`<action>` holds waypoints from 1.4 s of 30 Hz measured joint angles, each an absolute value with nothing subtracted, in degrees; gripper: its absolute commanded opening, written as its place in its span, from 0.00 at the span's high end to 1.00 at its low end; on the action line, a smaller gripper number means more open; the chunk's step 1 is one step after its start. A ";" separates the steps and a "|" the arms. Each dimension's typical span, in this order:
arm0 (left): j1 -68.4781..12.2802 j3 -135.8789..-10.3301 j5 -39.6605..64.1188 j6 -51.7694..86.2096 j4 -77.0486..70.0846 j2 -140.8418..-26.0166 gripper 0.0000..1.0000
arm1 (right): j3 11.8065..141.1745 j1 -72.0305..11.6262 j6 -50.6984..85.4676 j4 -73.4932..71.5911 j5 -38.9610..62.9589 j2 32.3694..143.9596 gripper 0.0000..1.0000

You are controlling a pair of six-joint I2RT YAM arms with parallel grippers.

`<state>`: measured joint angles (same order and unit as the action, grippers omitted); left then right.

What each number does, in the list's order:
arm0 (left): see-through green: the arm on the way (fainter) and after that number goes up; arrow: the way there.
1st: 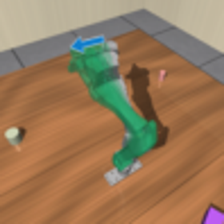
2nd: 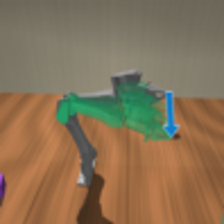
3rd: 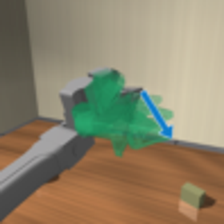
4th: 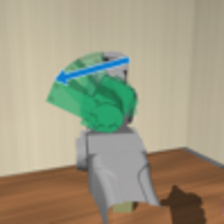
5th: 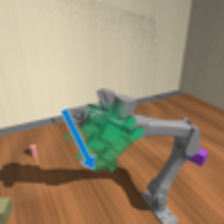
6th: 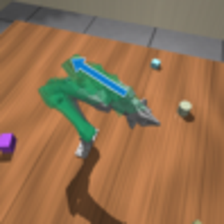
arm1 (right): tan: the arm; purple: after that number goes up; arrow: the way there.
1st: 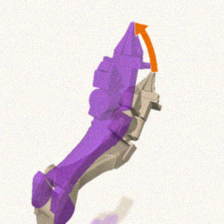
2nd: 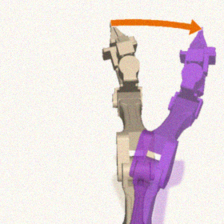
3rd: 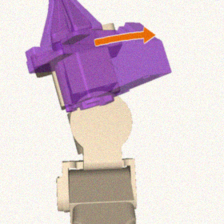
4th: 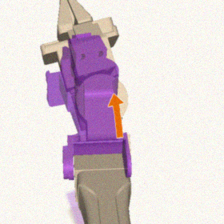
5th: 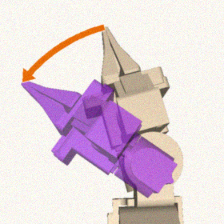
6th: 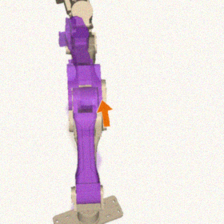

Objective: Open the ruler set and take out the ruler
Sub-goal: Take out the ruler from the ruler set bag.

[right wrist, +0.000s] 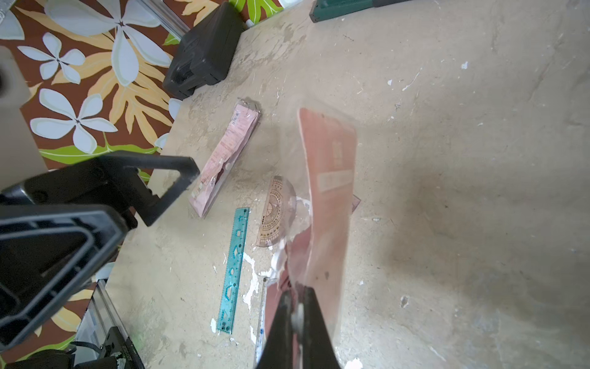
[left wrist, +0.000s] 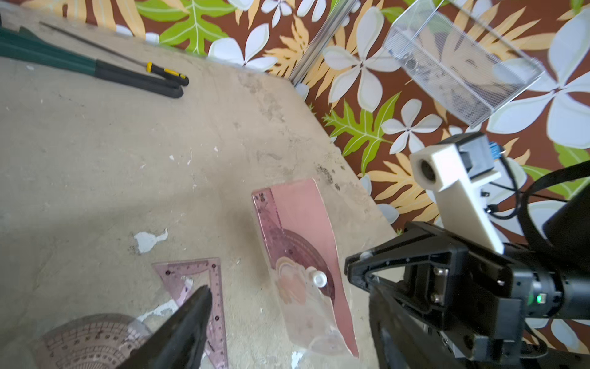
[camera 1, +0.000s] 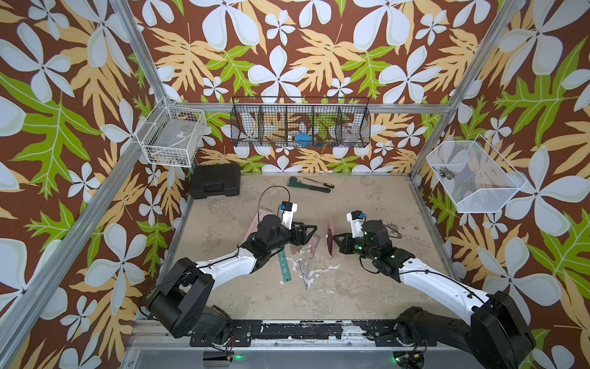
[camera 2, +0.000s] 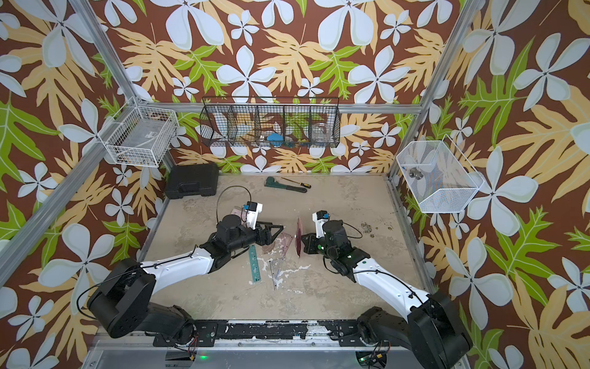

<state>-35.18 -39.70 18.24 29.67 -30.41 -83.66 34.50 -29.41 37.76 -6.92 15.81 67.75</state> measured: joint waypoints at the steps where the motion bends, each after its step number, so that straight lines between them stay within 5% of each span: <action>1: -35.48 -40.23 18.28 29.69 -29.45 -84.25 0.22 | 34.37 -29.41 38.35 -7.35 15.62 67.94 1.00; 14: -43.62 -51.33 18.04 26.89 -20.64 -94.48 0.33 | 34.09 -29.41 43.48 -9.23 13.10 69.76 1.00; 19: -44.84 -53.10 14.31 25.12 -17.67 -97.47 0.49 | 33.12 -29.41 44.80 -9.56 12.93 69.69 1.00; 29: -45.32 -54.68 10.48 22.50 -14.59 -100.12 1.00 | 32.64 -29.36 45.17 -10.39 12.08 69.54 1.00; 42: -45.39 -55.09 5.43 21.15 -11.86 -98.28 1.00 | 32.21 -29.41 43.90 -11.42 10.39 71.22 1.00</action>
<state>-45.39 -55.09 5.43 21.15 -11.86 -98.28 32.21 -29.41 43.90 -11.42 10.39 71.22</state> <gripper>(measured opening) 0.050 0.068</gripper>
